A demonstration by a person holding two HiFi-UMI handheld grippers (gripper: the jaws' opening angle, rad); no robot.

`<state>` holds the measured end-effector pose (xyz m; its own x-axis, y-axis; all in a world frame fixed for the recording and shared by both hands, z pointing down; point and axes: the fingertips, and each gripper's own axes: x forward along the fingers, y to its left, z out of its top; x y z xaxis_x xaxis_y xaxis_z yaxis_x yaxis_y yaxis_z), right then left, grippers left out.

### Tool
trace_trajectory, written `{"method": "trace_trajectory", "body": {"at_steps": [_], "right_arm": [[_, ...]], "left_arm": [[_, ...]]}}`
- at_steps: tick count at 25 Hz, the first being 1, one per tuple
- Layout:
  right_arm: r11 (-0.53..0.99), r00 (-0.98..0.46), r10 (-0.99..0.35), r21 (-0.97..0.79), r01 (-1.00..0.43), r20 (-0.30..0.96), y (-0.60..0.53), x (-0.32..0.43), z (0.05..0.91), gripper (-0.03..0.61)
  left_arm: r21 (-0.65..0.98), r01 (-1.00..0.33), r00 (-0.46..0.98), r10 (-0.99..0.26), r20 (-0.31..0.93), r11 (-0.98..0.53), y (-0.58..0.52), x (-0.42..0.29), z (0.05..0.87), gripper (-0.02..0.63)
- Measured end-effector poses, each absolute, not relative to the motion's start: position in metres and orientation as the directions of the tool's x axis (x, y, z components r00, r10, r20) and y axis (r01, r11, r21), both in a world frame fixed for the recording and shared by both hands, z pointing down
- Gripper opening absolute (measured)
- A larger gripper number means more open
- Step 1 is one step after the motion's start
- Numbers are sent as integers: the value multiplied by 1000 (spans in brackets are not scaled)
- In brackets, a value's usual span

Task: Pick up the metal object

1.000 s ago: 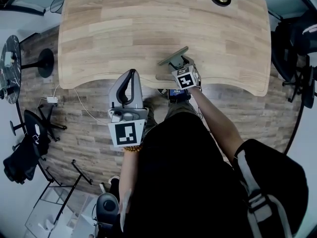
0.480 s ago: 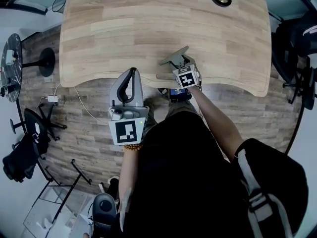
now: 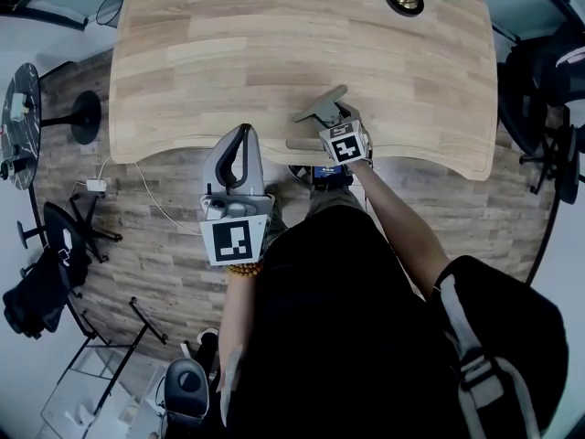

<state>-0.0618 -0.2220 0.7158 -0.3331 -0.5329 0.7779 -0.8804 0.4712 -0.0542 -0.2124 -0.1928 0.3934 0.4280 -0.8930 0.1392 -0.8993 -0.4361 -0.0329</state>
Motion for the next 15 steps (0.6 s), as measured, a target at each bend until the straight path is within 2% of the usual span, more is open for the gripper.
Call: {"method": "trace_trajectory", "body": {"at_steps": [15], "right_arm": [[502,-339,-543,-26,-864,768,-230,-61,703,285]], "left_arm": [[-37,-898,430,-893,132,-438,-201,-209,392,20]]}}
